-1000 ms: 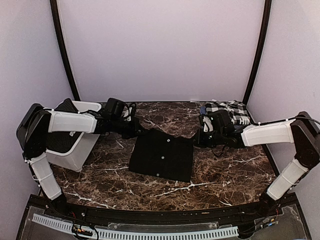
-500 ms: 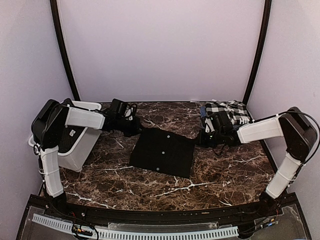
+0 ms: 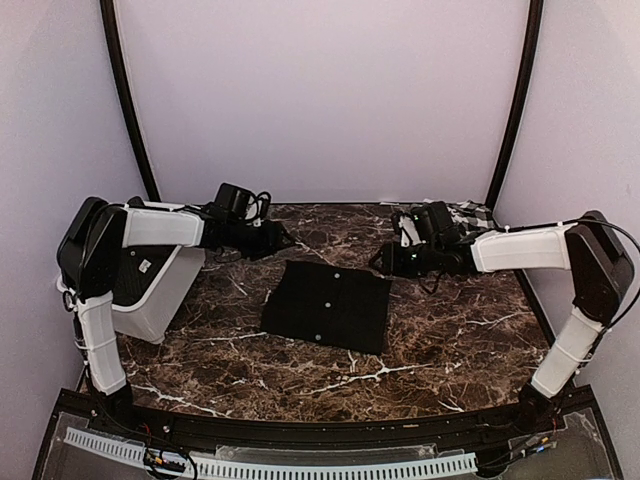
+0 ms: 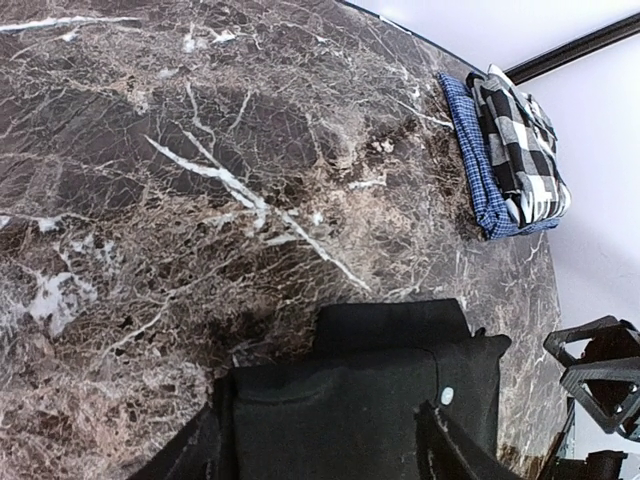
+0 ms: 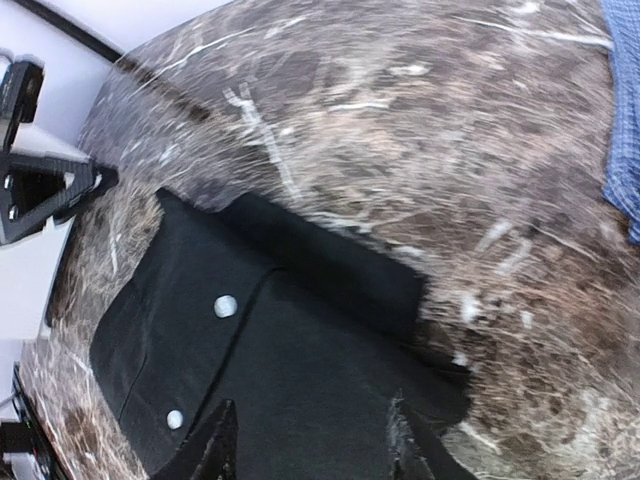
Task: Fold and stack the long sleeve shirts
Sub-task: Adjust the square-folded shirt at the center of the board.
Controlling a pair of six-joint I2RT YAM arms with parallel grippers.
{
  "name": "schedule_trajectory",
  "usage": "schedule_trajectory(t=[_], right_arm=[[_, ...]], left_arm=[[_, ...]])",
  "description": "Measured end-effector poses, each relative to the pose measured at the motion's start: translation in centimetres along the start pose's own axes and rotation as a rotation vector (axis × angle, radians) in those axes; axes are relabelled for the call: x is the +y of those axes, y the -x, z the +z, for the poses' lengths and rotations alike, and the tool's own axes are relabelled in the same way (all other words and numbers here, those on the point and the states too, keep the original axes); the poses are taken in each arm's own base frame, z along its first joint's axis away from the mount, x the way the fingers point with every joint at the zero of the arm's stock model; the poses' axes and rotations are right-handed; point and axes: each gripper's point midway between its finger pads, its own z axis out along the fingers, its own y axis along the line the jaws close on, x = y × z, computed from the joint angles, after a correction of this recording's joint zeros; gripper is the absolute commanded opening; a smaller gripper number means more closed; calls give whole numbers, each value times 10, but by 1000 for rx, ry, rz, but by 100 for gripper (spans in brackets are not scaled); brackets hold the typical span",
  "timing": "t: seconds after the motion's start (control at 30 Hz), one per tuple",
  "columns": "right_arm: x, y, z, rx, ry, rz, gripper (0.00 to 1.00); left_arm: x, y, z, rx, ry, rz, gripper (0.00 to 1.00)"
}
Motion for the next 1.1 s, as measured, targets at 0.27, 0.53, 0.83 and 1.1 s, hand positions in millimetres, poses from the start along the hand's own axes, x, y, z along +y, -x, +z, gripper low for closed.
schedule_trajectory(t=[0.27, 0.53, 0.83, 1.1], right_arm=[[46, -9, 10, 55, 73, -95, 18], [45, -11, 57, 134, 63, -109, 14], [23, -22, 115, 212, 3, -81, 18], [22, -15, 125, 205, 10, -50, 23]], left_arm=[[-48, -10, -31, 5, -55, 79, 39], [-72, -79, -26, 164, -116, 105, 33], [-63, -94, -21, 210, -107, 81, 33], [-27, -135, -15, 301, -38, 41, 33]])
